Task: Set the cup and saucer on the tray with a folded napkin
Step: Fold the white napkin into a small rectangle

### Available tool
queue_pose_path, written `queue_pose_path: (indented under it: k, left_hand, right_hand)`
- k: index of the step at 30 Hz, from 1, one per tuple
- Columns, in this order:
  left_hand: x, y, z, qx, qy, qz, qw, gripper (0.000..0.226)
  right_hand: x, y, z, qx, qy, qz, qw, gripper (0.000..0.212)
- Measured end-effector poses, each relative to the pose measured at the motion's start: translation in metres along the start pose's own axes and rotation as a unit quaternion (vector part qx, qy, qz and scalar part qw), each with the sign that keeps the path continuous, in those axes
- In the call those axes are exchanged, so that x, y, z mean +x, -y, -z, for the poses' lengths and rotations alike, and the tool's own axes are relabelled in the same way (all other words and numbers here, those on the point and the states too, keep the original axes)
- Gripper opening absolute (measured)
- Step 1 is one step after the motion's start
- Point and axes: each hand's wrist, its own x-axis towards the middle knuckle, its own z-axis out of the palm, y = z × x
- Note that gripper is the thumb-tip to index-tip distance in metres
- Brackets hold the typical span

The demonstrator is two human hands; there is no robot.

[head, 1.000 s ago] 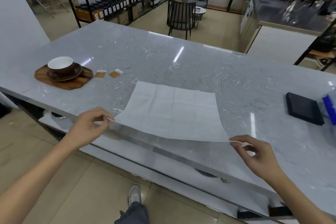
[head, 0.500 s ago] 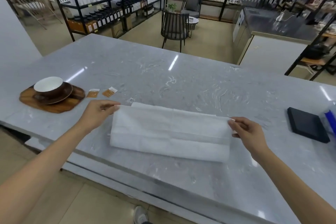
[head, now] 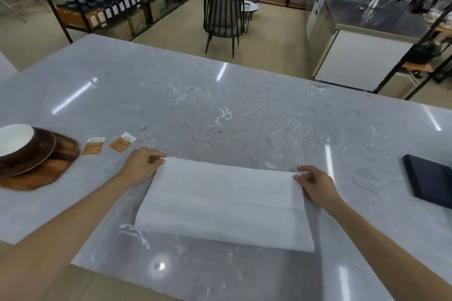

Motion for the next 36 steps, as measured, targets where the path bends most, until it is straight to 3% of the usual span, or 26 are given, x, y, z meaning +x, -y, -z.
queue_pose_path:
  k: [5, 13, 18, 22, 25, 31, 36]
  left_hand:
    - [0.017, -0.001, 0.006, 0.046, 0.045, -0.054, 0.996, 0.017]
    - [0.047, -0.014, 0.017, 0.080, 0.155, -0.051, 0.983, 0.015]
    - [0.059, -0.019, 0.017, 0.120, 0.202, -0.089, 0.968, 0.025]
    - [0.060, -0.007, 0.019, 0.090, 0.219, -0.089, 0.967, 0.024]
    - [0.061, -0.002, 0.021, 0.048, 0.244, -0.056, 0.967, 0.039]
    - [0.075, -0.006, 0.020, 0.049, 0.285, -0.027, 0.957, 0.026]
    - [0.070, -0.009, 0.023, -0.035, 0.257, -0.029, 0.965, 0.017]
  right_hand:
    - [0.011, 0.001, 0.000, -0.136, 0.037, 0.064, 0.988, 0.020]
    - [0.027, 0.016, 0.008, -0.203, 0.112, 0.028, 0.972, 0.010]
    - [0.037, 0.033, 0.012, -0.250, 0.173, 0.061, 0.951, 0.017]
    - [0.039, 0.030, 0.021, -0.174, 0.183, 0.065, 0.965, 0.014]
    - [0.042, 0.028, 0.028, -0.079, 0.193, 0.052, 0.977, 0.019]
    - [0.057, 0.028, 0.034, 0.045, 0.203, 0.028, 0.978, 0.011]
    - [0.062, 0.021, 0.032, 0.135, 0.144, 0.006, 0.980, 0.023]
